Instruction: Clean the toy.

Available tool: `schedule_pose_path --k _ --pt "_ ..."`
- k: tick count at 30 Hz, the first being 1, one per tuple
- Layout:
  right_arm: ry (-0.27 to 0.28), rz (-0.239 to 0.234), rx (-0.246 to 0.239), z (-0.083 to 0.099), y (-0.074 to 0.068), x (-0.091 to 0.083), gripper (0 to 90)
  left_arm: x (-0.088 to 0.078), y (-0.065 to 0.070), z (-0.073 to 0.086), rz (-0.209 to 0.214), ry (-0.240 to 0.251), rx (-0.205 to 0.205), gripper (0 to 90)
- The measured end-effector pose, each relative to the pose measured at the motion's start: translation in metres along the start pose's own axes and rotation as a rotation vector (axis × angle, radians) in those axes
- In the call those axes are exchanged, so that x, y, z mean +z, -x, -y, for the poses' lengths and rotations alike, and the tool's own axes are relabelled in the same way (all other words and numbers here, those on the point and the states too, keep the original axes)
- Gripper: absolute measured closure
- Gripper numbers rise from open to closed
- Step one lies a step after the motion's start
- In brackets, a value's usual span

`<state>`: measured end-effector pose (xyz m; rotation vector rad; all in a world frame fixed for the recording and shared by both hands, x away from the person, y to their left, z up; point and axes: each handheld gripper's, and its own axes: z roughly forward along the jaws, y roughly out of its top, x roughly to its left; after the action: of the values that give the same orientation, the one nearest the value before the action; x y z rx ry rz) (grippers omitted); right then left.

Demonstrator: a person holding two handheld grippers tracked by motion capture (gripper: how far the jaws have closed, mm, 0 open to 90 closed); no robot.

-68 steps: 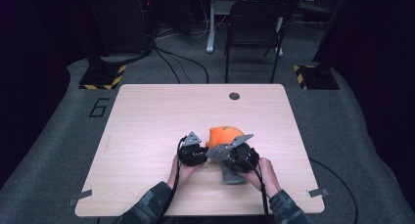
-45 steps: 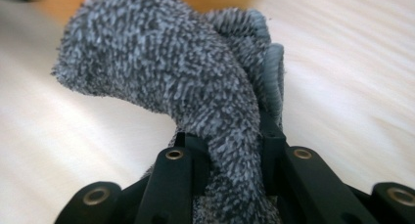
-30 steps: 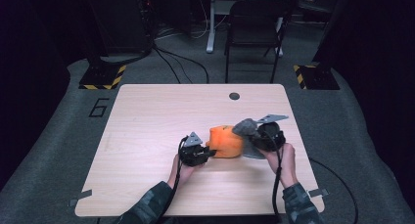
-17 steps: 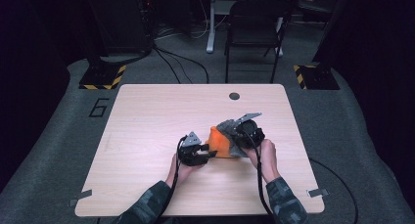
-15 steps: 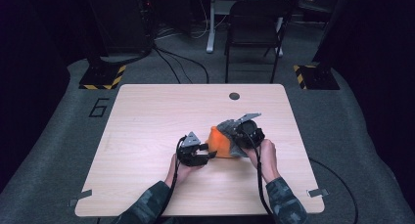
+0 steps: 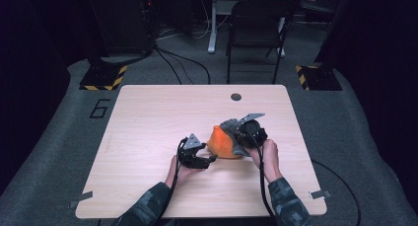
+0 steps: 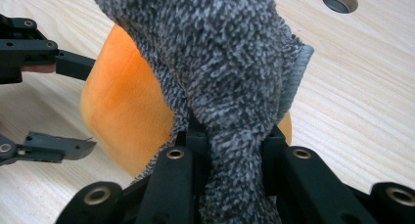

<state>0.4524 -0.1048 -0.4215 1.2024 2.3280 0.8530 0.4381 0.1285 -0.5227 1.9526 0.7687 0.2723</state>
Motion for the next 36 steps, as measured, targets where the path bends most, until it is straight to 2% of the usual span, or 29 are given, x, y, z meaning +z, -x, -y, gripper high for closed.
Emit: schedule_pose_path --k 5,8,16,21,30,33,36 --pt "0.001 -0.001 0.0 0.0 0.001 0.0 74.2 0.005 0.002 -0.002 0.001 -0.016 0.044 27.5" --pt "0.001 -0.001 0.005 0.0 0.001 0.0 74.2 0.008 0.005 -0.003 -0.018 -0.023 0.064 29.1" --pt "0.007 -0.009 0.013 0.001 0.001 0.001 74.2 0.011 0.009 -0.005 -0.046 -0.044 0.109 42.3" --pt "0.018 -0.01 0.013 0.002 0.003 0.002 74.1 0.011 0.009 -0.005 -0.037 -0.033 0.099 51.8" --pt "0.03 -0.012 0.013 0.003 0.003 0.001 73.9 0.013 0.009 -0.006 -0.048 -0.043 0.12 69.2" --pt "0.042 -0.009 0.012 0.003 0.002 -0.001 73.7 0.012 0.008 -0.006 -0.044 -0.035 0.104 75.4" --pt "0.08 -0.03 0.048 0.005 0.008 -0.006 73.3 0.012 0.007 -0.006 -0.035 -0.026 0.083 77.6"
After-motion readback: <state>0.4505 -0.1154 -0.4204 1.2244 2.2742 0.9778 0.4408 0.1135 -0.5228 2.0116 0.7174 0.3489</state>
